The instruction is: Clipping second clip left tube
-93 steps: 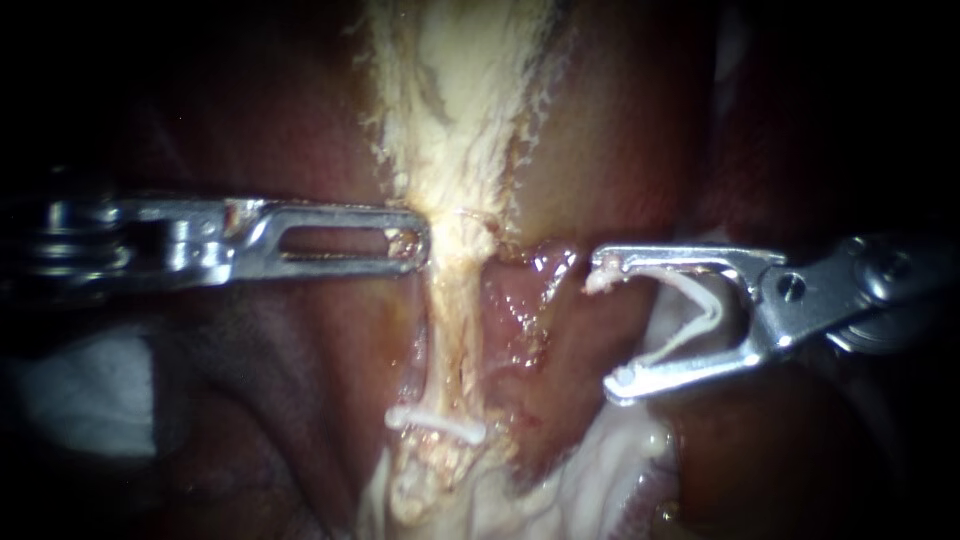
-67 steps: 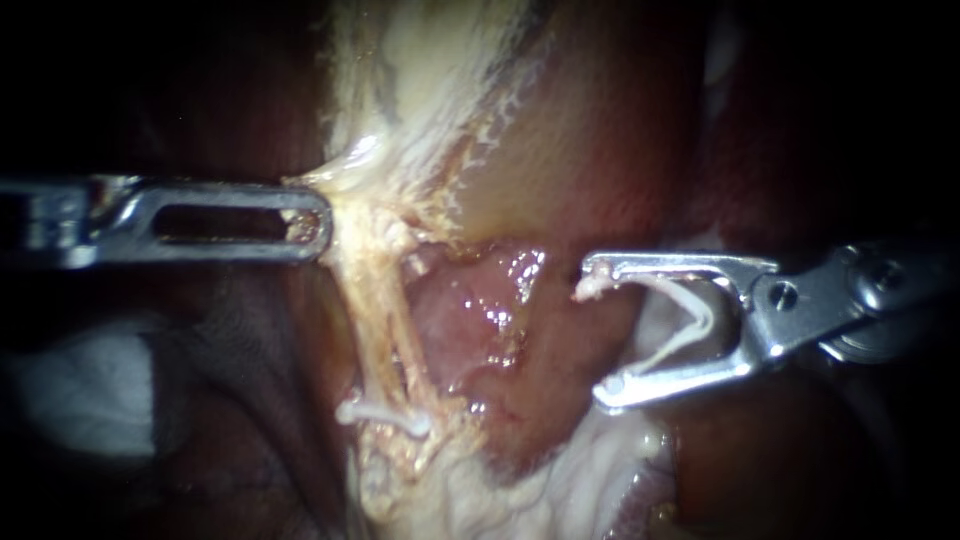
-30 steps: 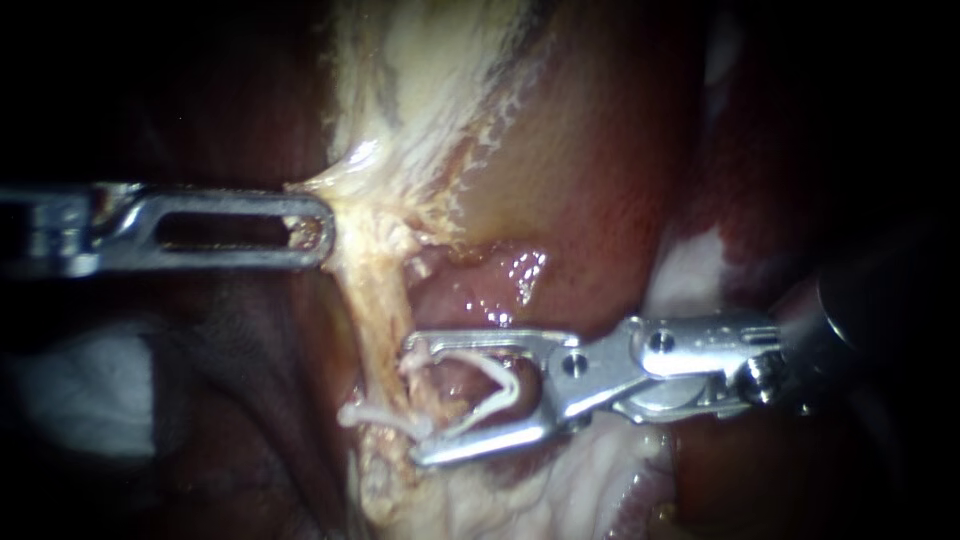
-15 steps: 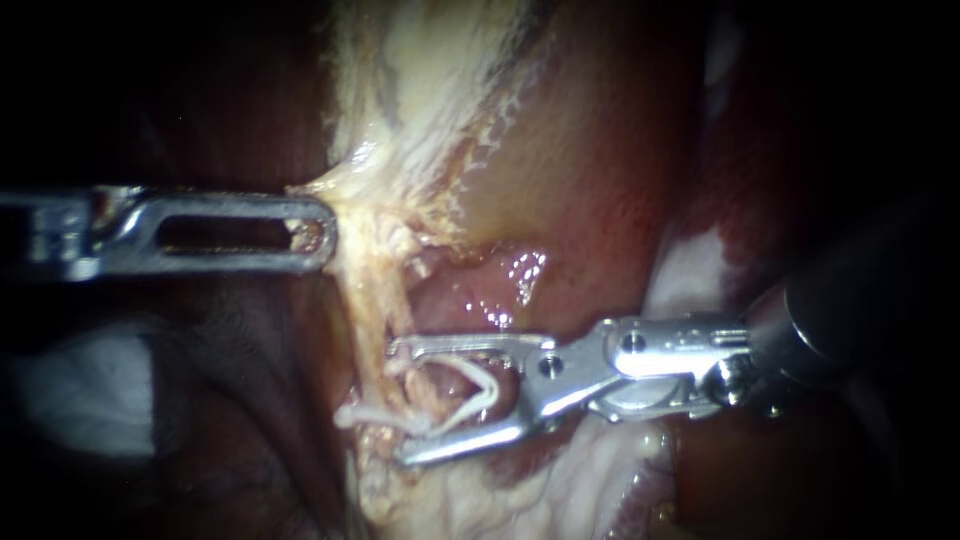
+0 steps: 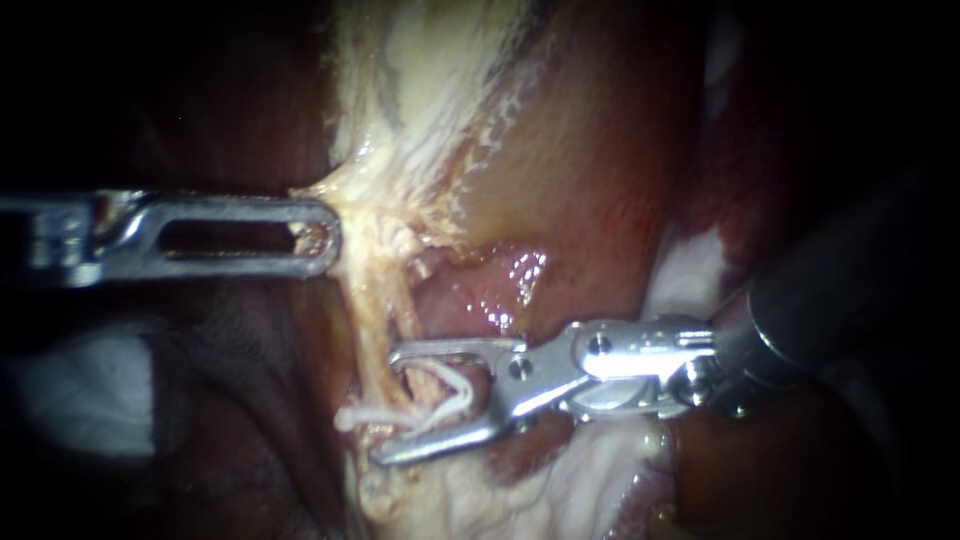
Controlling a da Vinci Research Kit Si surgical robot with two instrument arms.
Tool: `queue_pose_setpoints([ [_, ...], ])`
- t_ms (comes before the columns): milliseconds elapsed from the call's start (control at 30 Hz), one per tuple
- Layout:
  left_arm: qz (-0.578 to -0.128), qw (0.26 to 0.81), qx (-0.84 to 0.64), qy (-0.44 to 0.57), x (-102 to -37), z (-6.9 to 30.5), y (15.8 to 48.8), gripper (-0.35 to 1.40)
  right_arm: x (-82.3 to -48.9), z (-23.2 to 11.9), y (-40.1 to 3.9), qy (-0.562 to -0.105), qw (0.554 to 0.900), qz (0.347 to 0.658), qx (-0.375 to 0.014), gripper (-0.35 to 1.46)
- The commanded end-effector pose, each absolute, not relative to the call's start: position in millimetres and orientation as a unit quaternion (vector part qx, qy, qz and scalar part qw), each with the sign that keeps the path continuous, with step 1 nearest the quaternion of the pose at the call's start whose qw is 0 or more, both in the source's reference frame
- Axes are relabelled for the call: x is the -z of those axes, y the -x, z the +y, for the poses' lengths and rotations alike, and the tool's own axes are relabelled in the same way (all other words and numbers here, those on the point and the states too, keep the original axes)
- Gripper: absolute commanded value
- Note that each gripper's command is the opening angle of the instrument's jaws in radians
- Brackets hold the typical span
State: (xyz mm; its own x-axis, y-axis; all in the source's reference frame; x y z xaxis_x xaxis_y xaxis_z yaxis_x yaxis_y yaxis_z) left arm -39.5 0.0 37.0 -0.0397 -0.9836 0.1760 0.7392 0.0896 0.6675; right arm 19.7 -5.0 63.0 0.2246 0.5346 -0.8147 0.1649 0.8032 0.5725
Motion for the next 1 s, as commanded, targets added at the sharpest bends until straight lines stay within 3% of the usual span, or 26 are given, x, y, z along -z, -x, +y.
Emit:
queue_pose_setpoints([
  [33,-0.318,0.666,0.647,-0.192,-36.9,-0.1,39.5,-0.35,-63.0,-5.0,-19.8,-0.292,0.726,0.61,-0.126,0.59],
  [467,-0.319,0.666,0.646,-0.193,-37.1,0.0,39.5,-0.35,-61.9,-5.4,-20.9,-0.334,0.705,0.615,-0.118,0.58],
  [1000,-0.319,0.666,0.647,-0.192,-37.2,0.0,39.9,-0.35,-62.5,-5.7,-23.5,-0.337,0.703,0.614,-0.123,0.56],
])
